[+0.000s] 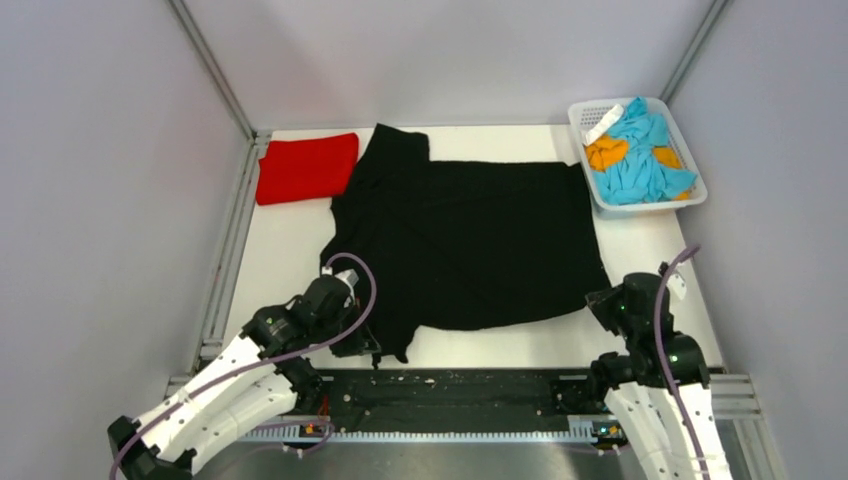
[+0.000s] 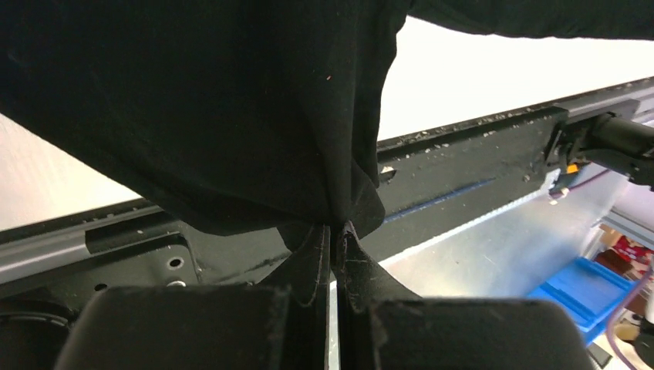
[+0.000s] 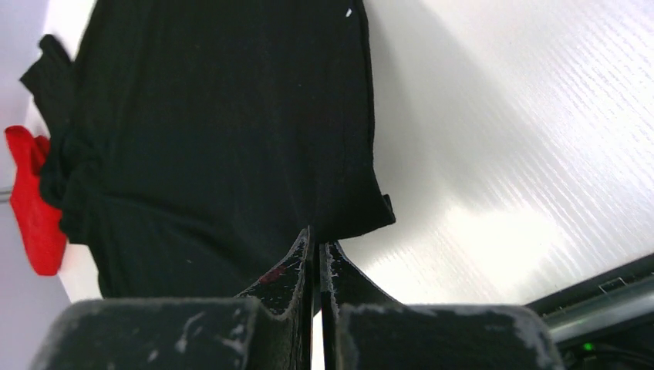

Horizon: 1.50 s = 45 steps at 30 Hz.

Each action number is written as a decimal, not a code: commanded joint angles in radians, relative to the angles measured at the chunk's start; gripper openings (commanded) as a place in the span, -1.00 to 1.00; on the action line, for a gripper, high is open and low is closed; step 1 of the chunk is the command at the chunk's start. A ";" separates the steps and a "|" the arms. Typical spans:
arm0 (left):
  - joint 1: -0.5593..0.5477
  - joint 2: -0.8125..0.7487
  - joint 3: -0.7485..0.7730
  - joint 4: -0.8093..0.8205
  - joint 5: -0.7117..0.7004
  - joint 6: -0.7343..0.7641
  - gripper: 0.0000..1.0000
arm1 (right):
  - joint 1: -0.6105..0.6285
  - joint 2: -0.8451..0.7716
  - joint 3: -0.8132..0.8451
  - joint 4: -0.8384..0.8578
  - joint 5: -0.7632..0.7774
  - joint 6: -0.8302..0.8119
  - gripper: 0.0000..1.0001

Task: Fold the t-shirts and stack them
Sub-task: Fold the flattened tshirt in 1/3 of the way

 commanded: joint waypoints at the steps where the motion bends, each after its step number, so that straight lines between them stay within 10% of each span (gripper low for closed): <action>1: -0.006 -0.083 0.000 -0.075 0.042 -0.054 -1.00 | -0.007 -0.043 0.099 -0.175 -0.001 -0.035 -1.00; 12: -0.005 -0.060 0.029 0.043 0.030 -0.009 -1.00 | -0.008 -0.027 0.097 -0.149 -0.018 -0.074 -1.00; 27: 0.025 0.216 0.273 0.250 -0.412 0.086 -1.00 | -0.008 0.287 0.092 0.093 -0.001 -0.164 -1.00; 45: 0.333 0.570 0.422 0.577 -0.195 0.245 -1.00 | -0.007 0.646 0.219 0.421 0.089 -0.222 -1.00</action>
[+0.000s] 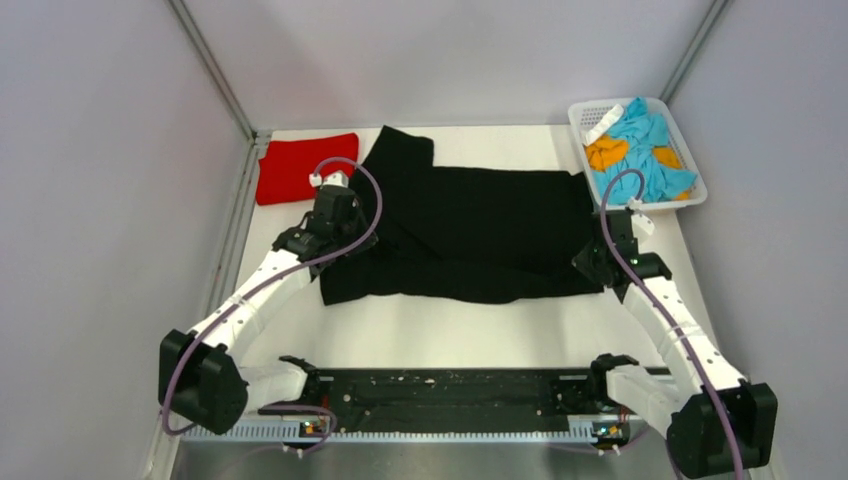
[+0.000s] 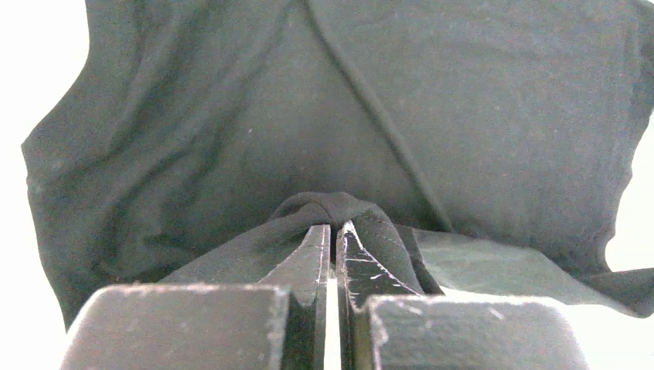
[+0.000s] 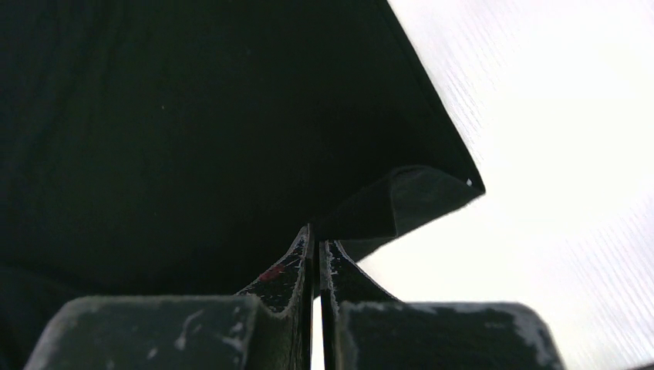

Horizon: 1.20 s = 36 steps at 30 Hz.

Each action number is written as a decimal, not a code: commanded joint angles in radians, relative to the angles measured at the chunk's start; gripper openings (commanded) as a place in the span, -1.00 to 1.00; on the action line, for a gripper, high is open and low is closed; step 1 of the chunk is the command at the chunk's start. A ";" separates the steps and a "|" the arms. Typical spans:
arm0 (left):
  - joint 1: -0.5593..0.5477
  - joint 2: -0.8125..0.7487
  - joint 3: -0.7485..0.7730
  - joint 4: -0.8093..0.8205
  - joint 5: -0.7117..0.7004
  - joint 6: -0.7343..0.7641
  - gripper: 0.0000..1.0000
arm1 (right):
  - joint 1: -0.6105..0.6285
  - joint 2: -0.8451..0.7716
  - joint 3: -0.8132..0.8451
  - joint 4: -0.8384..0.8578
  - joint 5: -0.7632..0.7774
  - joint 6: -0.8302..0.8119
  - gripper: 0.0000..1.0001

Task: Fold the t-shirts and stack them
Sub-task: Fold the flattened tshirt in 1/3 of the way

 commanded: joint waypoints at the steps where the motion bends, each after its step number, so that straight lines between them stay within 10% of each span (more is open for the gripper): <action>1: 0.038 0.070 0.073 0.170 0.093 0.045 -1.00 | -0.007 0.065 0.053 0.160 0.030 -0.008 -1.00; 19: 0.108 0.390 0.268 0.193 -0.044 0.142 -1.00 | -0.009 0.307 0.097 0.385 0.164 -0.084 -0.88; 23: 0.138 0.522 0.415 0.113 -0.083 0.154 -0.20 | -0.012 0.366 0.169 0.392 0.154 -0.131 -0.37; 25: 0.157 0.562 0.504 0.019 -0.132 0.128 0.86 | -0.012 0.357 0.197 0.389 0.109 -0.158 0.15; 36: 0.143 0.332 0.232 0.186 0.186 0.050 0.98 | 0.010 0.125 0.025 0.420 -0.143 -0.141 0.98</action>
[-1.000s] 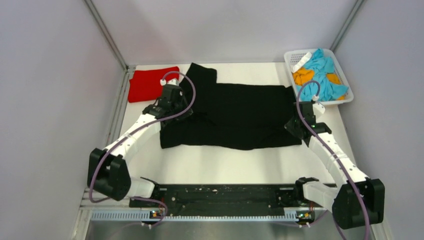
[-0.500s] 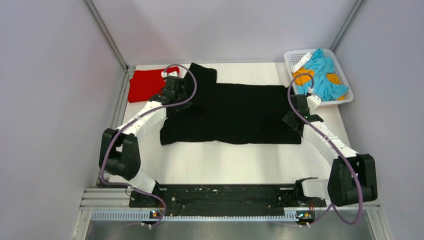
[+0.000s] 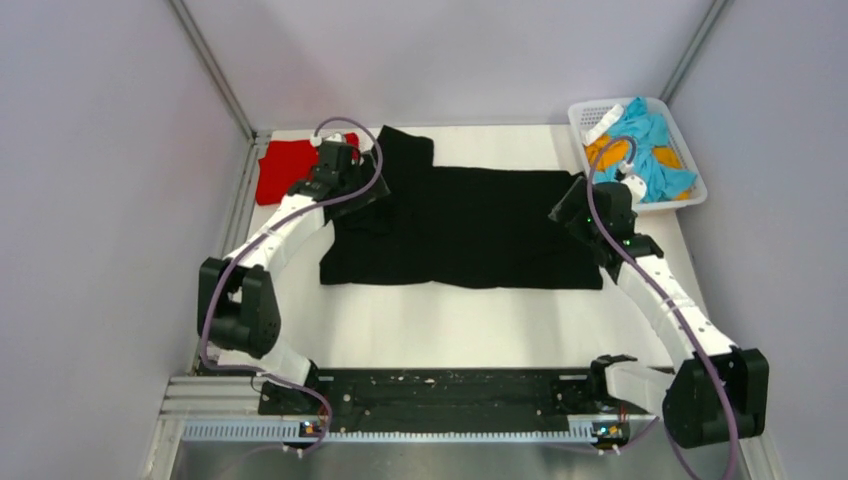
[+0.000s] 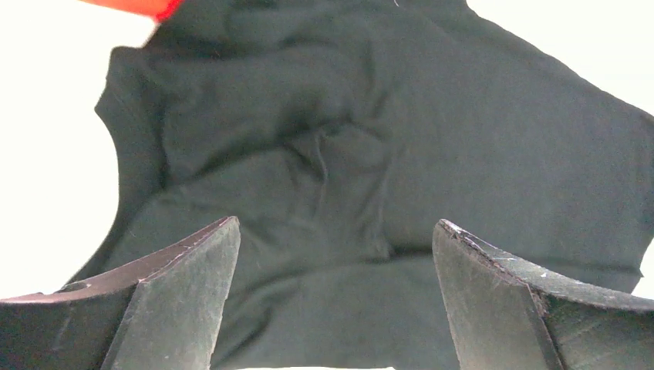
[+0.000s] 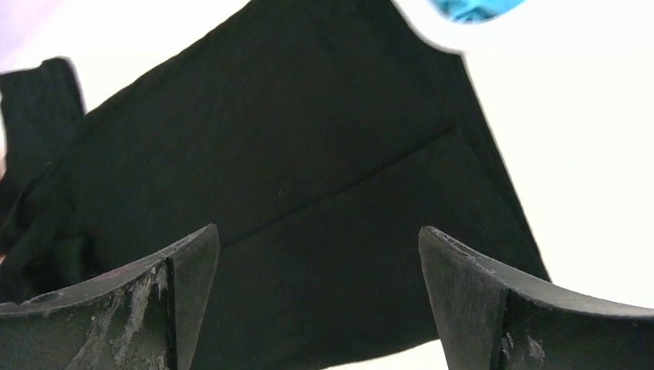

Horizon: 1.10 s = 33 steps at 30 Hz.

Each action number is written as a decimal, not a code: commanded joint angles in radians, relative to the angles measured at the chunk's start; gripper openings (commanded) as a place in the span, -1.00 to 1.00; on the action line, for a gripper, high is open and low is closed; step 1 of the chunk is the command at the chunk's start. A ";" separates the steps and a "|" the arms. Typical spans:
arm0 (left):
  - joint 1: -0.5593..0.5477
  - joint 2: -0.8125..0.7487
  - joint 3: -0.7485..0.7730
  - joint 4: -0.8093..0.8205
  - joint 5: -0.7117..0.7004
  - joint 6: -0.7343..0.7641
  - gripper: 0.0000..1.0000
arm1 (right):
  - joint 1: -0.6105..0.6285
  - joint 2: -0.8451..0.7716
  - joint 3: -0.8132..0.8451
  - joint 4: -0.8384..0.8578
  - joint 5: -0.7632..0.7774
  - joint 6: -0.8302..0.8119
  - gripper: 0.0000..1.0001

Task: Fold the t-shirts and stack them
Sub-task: Fold the flattened tshirt in 1/3 of the way

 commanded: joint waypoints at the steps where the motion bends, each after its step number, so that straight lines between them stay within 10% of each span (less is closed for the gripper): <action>1: -0.024 -0.145 -0.195 0.148 0.239 -0.043 0.98 | 0.020 -0.091 -0.113 0.094 -0.180 0.009 0.98; 12: -0.093 0.049 -0.210 0.253 0.350 -0.057 0.98 | 0.147 0.178 -0.174 0.276 -0.325 -0.030 0.98; 25: 0.019 0.343 0.286 -0.063 -0.244 0.102 0.98 | 0.077 0.260 -0.213 0.240 -0.312 -0.017 0.97; 33: 0.068 0.290 0.370 -0.095 -0.043 0.101 0.98 | 0.067 0.160 -0.227 0.223 -0.312 -0.069 0.97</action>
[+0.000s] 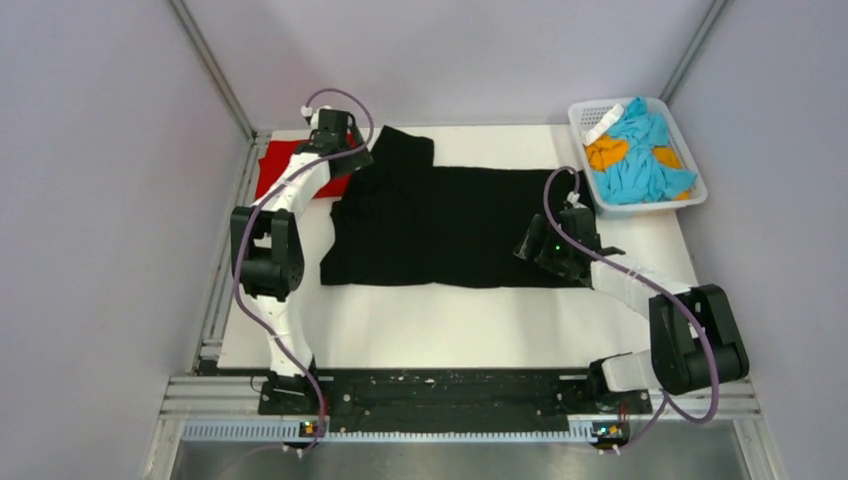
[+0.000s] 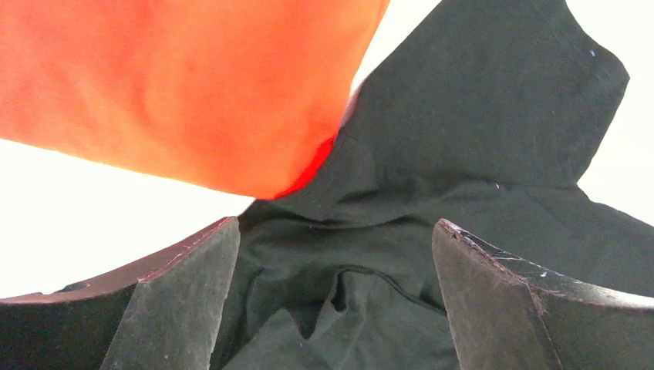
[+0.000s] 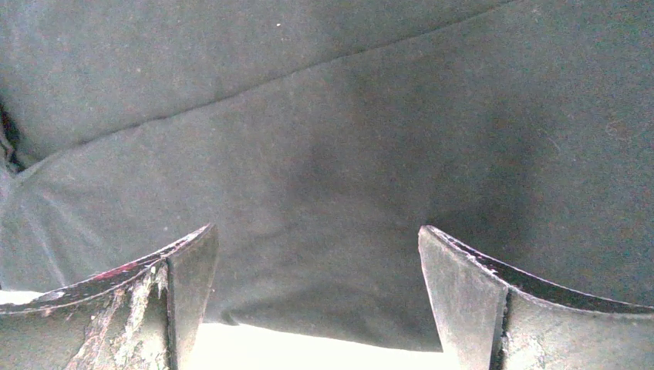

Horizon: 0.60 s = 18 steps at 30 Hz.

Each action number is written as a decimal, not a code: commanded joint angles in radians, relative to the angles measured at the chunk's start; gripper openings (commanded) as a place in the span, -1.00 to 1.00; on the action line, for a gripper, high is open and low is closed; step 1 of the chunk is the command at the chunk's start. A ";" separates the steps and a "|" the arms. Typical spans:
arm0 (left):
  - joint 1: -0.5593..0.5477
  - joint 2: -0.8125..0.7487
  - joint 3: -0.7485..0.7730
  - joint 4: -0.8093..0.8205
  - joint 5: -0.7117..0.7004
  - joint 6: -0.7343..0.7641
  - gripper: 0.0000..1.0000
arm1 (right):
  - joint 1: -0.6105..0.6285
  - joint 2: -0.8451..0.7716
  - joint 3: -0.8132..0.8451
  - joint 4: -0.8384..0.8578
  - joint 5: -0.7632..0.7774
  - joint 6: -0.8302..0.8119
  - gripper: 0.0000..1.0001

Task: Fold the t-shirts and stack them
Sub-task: Fold the flattened tshirt in 1/3 of the way

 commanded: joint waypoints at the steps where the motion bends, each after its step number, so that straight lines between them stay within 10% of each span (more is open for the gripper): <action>1: -0.037 -0.102 -0.041 -0.036 0.146 0.004 0.98 | -0.006 -0.071 -0.007 -0.021 0.015 -0.055 0.97; 9: -0.168 -0.408 -0.581 0.349 0.380 -0.082 0.98 | 0.046 -0.088 0.029 0.034 0.015 -0.057 0.97; 18: -0.186 -0.327 -0.697 0.394 0.454 -0.125 0.98 | 0.106 0.111 0.089 0.107 0.049 -0.035 0.92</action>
